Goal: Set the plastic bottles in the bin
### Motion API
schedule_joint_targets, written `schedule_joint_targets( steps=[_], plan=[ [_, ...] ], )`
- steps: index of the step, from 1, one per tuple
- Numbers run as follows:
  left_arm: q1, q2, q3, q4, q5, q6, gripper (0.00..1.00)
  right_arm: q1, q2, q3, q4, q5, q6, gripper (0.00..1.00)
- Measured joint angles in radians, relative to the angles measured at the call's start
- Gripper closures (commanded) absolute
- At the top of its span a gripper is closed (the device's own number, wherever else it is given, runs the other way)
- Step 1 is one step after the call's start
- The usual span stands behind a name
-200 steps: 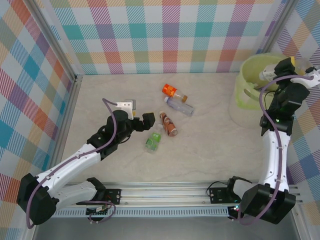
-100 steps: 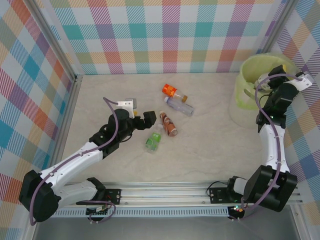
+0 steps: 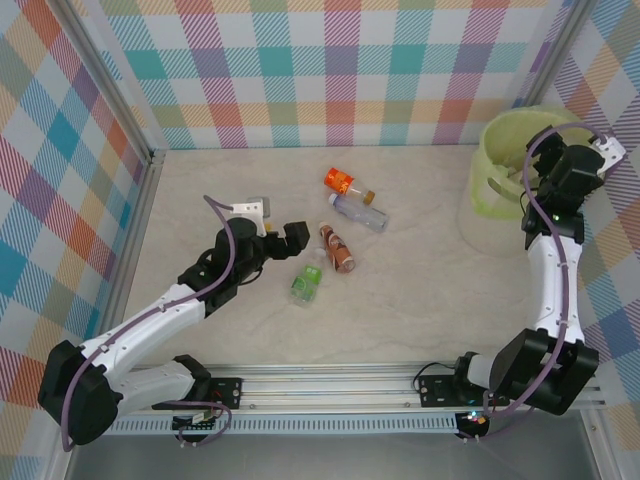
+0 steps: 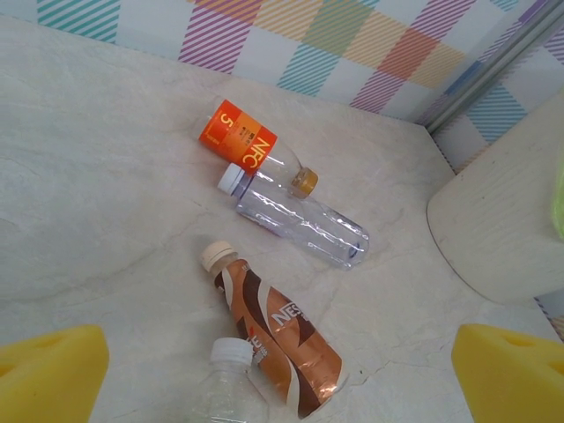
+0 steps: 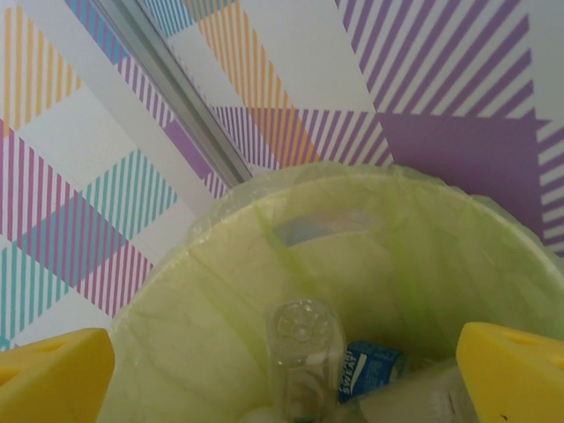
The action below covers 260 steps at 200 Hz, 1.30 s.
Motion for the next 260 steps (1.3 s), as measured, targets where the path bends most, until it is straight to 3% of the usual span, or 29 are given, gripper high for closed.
schedule_joint_targets(
  steps=[51,80,134,167,205,260],
  plan=[
    [0.011,0.0,0.0,-0.001,0.002,-0.009,0.0,0.024,-0.113,0.0,-0.124,-0.04,-0.03,0.0],
    [0.016,0.0,0.0,-0.004,0.008,-0.012,0.0,0.071,-0.191,0.001,-0.132,-0.148,-0.049,0.0],
    [0.02,0.003,0.0,-0.013,0.007,-0.037,0.0,0.277,-0.191,0.053,-0.23,-0.384,-0.153,0.0],
    [0.027,0.005,0.0,-0.055,-0.008,-0.061,0.0,0.401,-0.118,0.068,-0.33,-0.498,-0.241,0.0],
    [0.045,0.0,-0.016,-0.083,-0.031,-0.097,0.0,0.536,0.069,0.132,-0.458,-0.537,-0.361,0.0],
    [0.067,-0.045,-0.047,-0.11,-0.039,-0.152,0.0,0.606,0.397,0.211,-0.579,-0.576,-0.675,0.0]
  ],
)
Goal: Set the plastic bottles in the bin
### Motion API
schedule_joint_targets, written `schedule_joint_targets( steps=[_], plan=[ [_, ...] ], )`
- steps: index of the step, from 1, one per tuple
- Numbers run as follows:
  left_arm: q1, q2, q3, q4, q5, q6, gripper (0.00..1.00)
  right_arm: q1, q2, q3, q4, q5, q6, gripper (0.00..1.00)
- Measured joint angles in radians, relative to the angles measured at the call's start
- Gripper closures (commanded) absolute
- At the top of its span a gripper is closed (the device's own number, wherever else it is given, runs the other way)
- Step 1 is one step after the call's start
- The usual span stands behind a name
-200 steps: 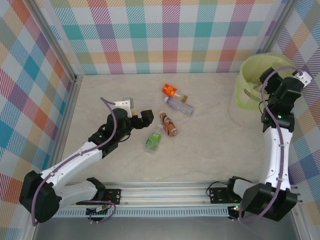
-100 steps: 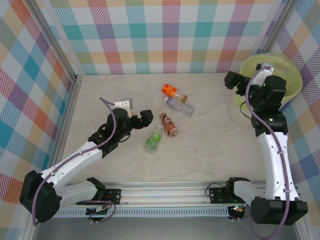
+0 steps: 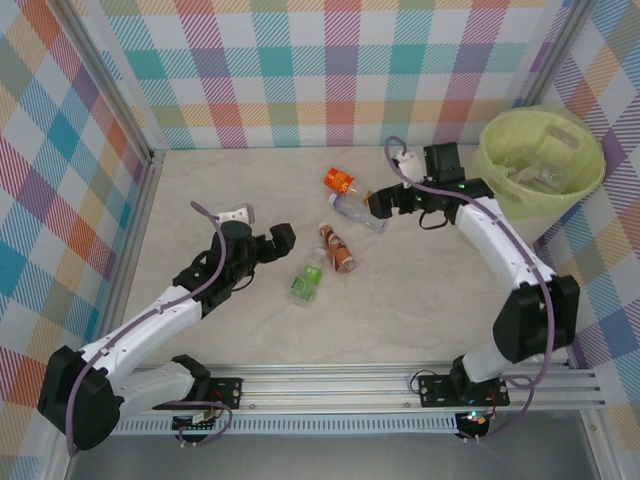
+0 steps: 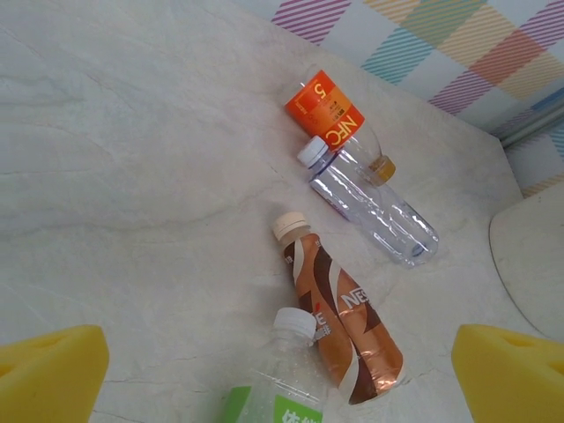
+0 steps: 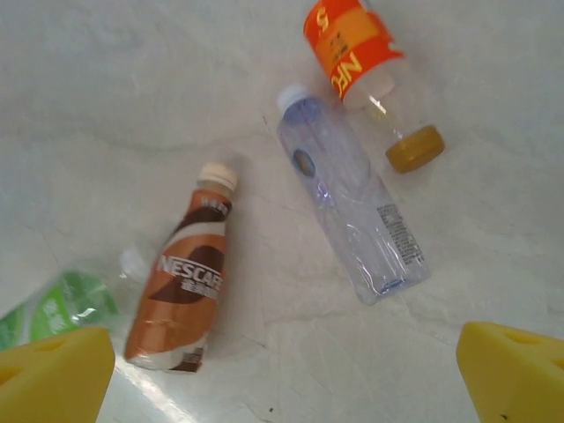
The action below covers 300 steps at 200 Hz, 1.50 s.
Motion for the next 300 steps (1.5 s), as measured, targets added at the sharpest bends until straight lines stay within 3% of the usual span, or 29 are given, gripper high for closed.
schedule_joint_targets(
  steps=[91,143,230,300],
  plan=[
    [0.031,-0.073,-0.064,-0.023,-0.021,-0.068,0.0,0.0,0.47,0.323,-0.089,0.078,-0.288,0.02],
    [0.037,-0.041,-0.064,-0.022,-0.02,-0.088,0.0,0.026,0.646,0.415,-0.114,0.124,-0.356,0.15],
    [0.046,0.031,-0.064,-0.013,0.012,-0.093,0.0,0.039,0.578,0.282,-0.059,0.135,-0.42,0.43],
    [0.05,0.045,-0.063,0.005,0.032,-0.096,0.0,0.039,0.296,0.029,0.019,0.101,-0.429,0.48]
  ],
)
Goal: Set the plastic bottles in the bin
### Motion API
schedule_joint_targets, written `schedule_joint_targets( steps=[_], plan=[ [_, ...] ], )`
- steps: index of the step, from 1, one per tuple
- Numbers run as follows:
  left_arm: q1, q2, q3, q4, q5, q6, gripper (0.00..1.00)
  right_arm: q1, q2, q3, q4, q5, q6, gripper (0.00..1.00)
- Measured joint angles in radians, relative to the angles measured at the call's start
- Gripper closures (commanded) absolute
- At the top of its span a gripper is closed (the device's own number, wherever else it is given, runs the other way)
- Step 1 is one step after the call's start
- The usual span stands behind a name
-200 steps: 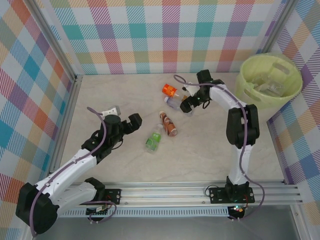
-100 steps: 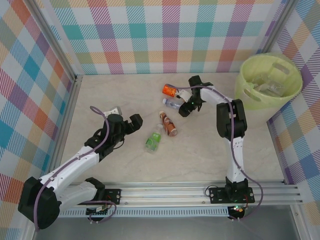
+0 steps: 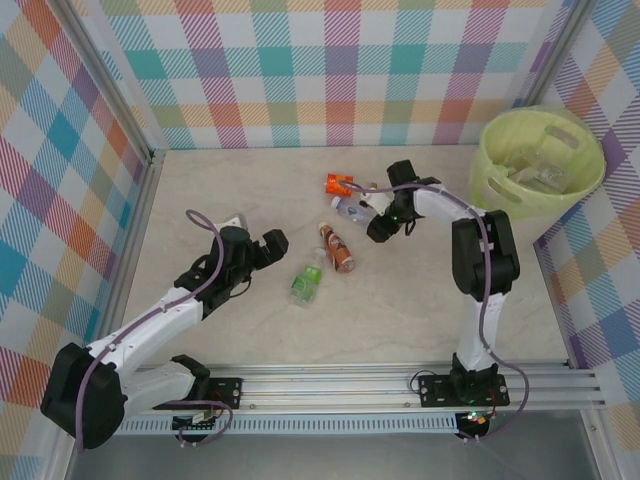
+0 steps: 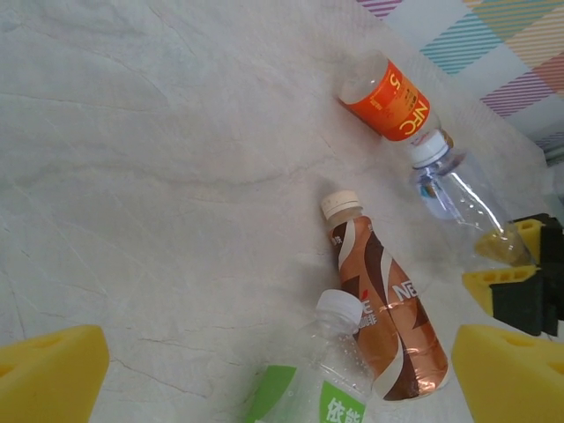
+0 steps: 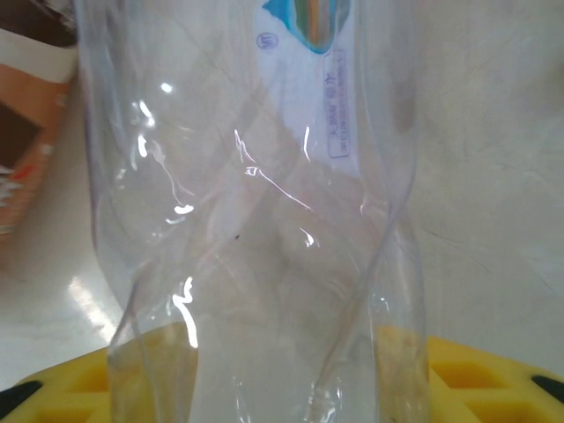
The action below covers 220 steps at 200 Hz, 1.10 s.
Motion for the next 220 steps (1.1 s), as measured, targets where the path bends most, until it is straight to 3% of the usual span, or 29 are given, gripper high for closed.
schedule_joint_targets(
  steps=[65,92,154,220],
  plan=[
    [0.0,0.024,0.001,0.004,0.009,0.0,0.0,-0.021,-0.344,-0.121,0.023,-0.15,0.096,0.48],
    [0.0,0.042,0.001,0.011,0.016,-0.001,0.0,-0.073,-0.475,-0.146,0.031,-0.238,0.177,0.5],
    [0.003,0.088,0.014,0.037,0.045,-0.002,0.0,-0.346,-0.681,-0.186,0.103,-0.413,0.4,0.52],
    [0.01,0.136,0.033,0.059,0.061,-0.003,0.0,-0.651,-0.674,-0.063,0.104,-0.437,0.604,0.52]
  ],
)
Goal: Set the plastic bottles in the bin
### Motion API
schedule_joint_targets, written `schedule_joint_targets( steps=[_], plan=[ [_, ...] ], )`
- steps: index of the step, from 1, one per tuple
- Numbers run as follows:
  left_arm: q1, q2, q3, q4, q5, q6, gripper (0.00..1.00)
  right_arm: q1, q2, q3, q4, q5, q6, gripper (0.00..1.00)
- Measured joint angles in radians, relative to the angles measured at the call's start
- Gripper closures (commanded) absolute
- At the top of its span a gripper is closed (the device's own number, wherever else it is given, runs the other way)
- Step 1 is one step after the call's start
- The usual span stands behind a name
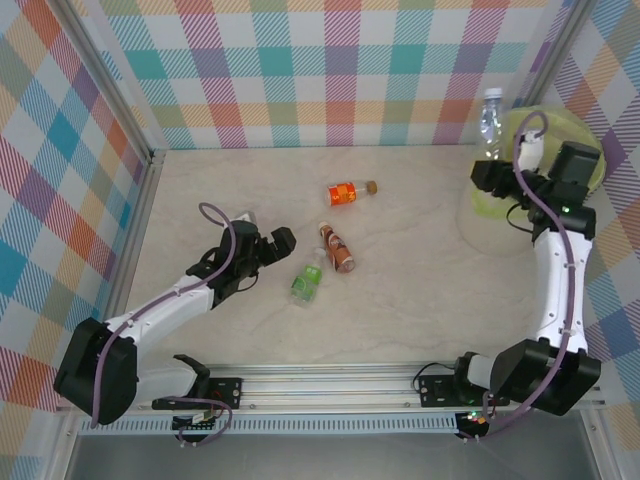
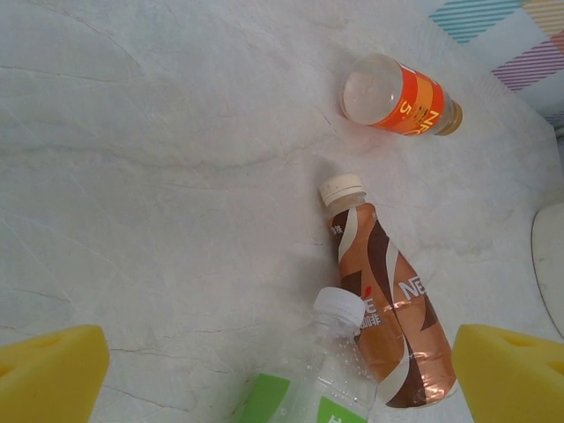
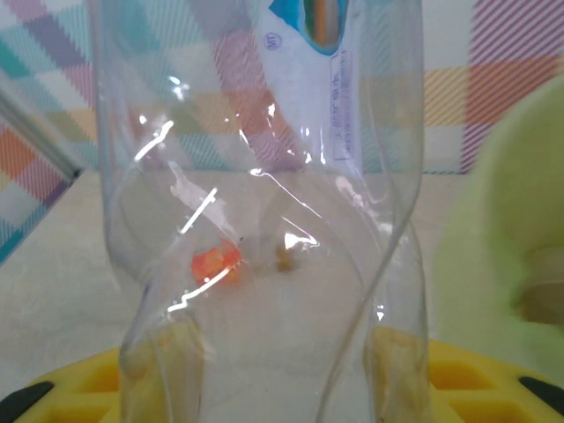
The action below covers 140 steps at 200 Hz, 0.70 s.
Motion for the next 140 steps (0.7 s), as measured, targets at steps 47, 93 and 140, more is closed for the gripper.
schedule_joint_targets(
  steps=[47,93,140],
  plan=[
    [0.002,0.013,0.006,0.017,0.0,0.0,0.0,-0.118,0.063,0.107,0.04,-0.006,0.17,0.49],
    [0.004,0.042,0.008,0.027,0.011,-0.001,0.0,-0.118,0.186,0.155,0.058,0.003,0.312,0.3],
    [0.004,0.048,0.008,0.027,0.019,-0.013,0.0,-0.118,0.248,0.165,0.057,0.001,0.362,0.1]
  ],
)
